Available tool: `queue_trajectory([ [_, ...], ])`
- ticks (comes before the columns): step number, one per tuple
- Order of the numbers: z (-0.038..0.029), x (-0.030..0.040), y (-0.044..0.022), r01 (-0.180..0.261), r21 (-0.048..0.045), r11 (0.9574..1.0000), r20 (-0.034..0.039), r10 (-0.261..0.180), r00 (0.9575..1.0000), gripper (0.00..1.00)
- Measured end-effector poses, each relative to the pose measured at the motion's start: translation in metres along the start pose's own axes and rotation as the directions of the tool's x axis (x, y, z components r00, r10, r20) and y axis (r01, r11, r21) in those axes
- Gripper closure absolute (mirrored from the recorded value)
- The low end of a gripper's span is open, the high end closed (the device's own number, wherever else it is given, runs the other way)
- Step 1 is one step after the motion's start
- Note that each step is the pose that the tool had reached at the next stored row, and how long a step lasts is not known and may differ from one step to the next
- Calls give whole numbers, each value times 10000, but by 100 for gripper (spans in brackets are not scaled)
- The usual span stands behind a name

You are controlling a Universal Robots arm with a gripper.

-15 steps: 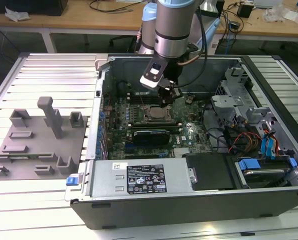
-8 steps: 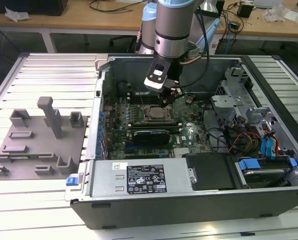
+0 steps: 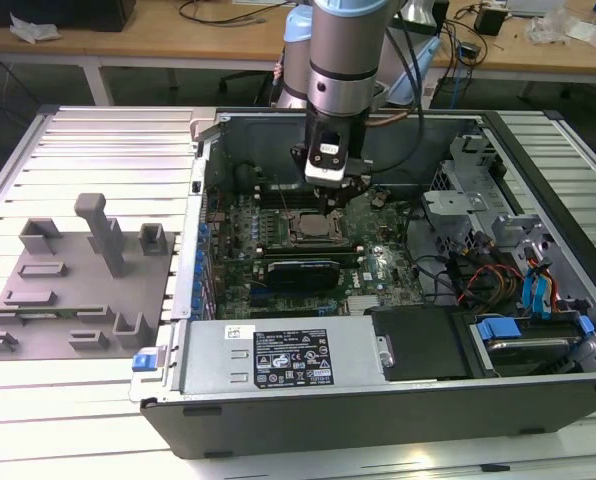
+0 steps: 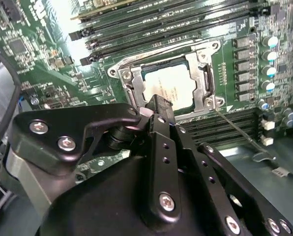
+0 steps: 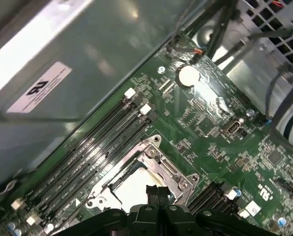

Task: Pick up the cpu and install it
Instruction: 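Close the cpu cover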

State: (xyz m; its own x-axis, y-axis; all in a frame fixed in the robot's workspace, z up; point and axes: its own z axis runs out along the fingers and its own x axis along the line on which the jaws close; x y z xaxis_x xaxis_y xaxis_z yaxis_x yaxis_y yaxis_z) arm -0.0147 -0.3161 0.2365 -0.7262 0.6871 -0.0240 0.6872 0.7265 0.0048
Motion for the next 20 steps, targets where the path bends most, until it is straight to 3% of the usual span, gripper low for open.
queue_trajectory([
  [1,1,0,0,437,-11,9990,-1,-437,9990,89],
  [3,3,0,0,800,-20,9968,-3,-800,9968,89],
  [5,4,0,0,1278,-27,9918,-1,-1278,9918,89],
  [8,6,0,0,1880,-37,9822,2,-1880,9822,89],
  [12,10,1,-1,2664,-48,9638,8,-2664,9639,89],
  [13,14,1,-1,3205,-60,9472,10,-3205,9472,89],
  [15,17,1,0,3795,-76,9252,13,-3795,9252,89],
  [19,20,1,0,4544,-95,8908,18,-4544,8908,89],
  [20,22,1,-1,4750,-100,8799,19,-4750,8800,89],
])
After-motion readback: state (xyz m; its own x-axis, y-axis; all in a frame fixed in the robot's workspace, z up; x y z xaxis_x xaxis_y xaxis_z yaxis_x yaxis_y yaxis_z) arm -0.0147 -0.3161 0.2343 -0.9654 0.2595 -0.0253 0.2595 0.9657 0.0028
